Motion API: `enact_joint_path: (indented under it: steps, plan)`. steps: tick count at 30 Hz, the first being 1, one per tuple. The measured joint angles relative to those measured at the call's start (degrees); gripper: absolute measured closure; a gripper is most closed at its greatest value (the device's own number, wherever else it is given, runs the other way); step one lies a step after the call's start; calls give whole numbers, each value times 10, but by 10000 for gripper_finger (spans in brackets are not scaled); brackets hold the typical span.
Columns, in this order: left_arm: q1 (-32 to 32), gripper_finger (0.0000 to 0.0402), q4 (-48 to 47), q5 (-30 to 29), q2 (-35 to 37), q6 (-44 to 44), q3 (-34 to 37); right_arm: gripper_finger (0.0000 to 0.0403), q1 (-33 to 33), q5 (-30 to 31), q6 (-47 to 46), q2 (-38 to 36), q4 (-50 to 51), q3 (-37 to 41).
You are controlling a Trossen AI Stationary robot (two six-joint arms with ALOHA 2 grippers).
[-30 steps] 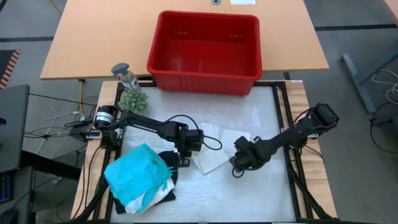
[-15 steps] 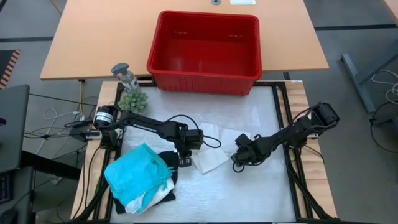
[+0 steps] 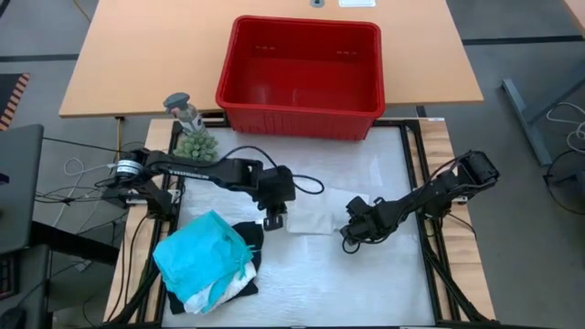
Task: Fold Laundry from Bin
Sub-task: Fold the white shorts
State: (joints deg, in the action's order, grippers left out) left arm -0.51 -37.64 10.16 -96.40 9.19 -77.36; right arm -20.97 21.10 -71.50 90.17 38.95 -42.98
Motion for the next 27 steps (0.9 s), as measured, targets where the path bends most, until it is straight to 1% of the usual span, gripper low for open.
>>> enact_joint_path:
  steps: [3,6,8,11,13,16,19,21,23,25,27]
  plan:
    - [3,366,-7,11,-1,-10,3,271,0,0,0,0,0,0]
    - [7,355,-32,27,-19,-74,12,271,0,0,0,0,0,0]
    - [8,340,-57,53,-39,-101,20,271,0,-2,0,0,0,0]
    - [5,312,-57,113,-63,-114,39,271,0,-4,2,0,0,0]
    - [5,291,-49,128,-79,-114,50,271,0,-4,2,0,0,0]
    - [2,261,-33,108,-90,-124,52,271,0,-5,2,0,0,0]
    - [-8,244,27,39,-84,-128,51,271,0,-9,2,1,0,0]
    - [-16,242,63,-6,-76,-131,52,272,0,-16,1,0,0,0]
    - [-26,244,121,-34,-66,-131,51,272,-1,-17,0,1,0,1]
    - [-40,248,174,-40,-64,-135,51,272,-1,-18,0,1,0,1]
    - [-54,255,246,-39,-68,-136,58,272,-1,-18,0,1,-1,1]
